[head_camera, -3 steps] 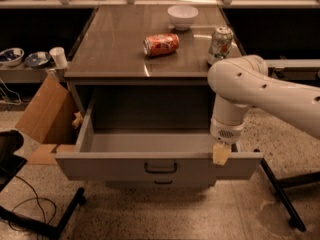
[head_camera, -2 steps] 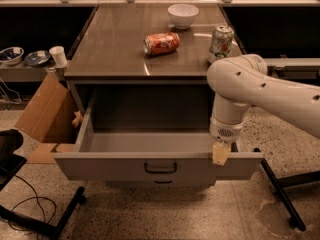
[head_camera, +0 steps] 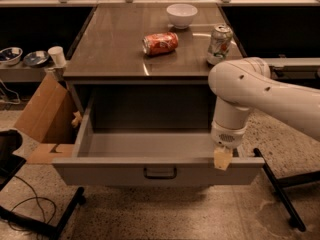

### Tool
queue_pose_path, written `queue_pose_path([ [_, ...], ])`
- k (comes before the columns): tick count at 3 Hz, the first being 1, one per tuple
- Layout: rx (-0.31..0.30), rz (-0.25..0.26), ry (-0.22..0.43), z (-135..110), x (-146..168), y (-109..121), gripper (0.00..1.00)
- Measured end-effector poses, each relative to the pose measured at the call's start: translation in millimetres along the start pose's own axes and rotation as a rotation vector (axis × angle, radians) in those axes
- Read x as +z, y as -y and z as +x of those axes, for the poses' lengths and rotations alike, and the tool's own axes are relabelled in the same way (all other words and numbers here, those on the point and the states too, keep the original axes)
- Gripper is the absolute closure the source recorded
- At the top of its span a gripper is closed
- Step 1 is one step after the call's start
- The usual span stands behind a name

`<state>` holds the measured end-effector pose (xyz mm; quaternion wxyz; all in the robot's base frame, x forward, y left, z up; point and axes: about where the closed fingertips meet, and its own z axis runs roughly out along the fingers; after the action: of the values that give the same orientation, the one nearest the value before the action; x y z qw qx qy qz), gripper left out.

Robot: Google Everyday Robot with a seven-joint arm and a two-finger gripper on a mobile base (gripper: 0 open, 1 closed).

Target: Open top drawer

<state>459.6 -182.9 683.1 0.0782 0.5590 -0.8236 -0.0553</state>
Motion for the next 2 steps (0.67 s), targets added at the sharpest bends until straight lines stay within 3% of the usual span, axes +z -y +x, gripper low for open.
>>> queue_pose_path([
  [2,0.015,-0.033,-0.005,13.2,1.4,-28.3,1.0],
])
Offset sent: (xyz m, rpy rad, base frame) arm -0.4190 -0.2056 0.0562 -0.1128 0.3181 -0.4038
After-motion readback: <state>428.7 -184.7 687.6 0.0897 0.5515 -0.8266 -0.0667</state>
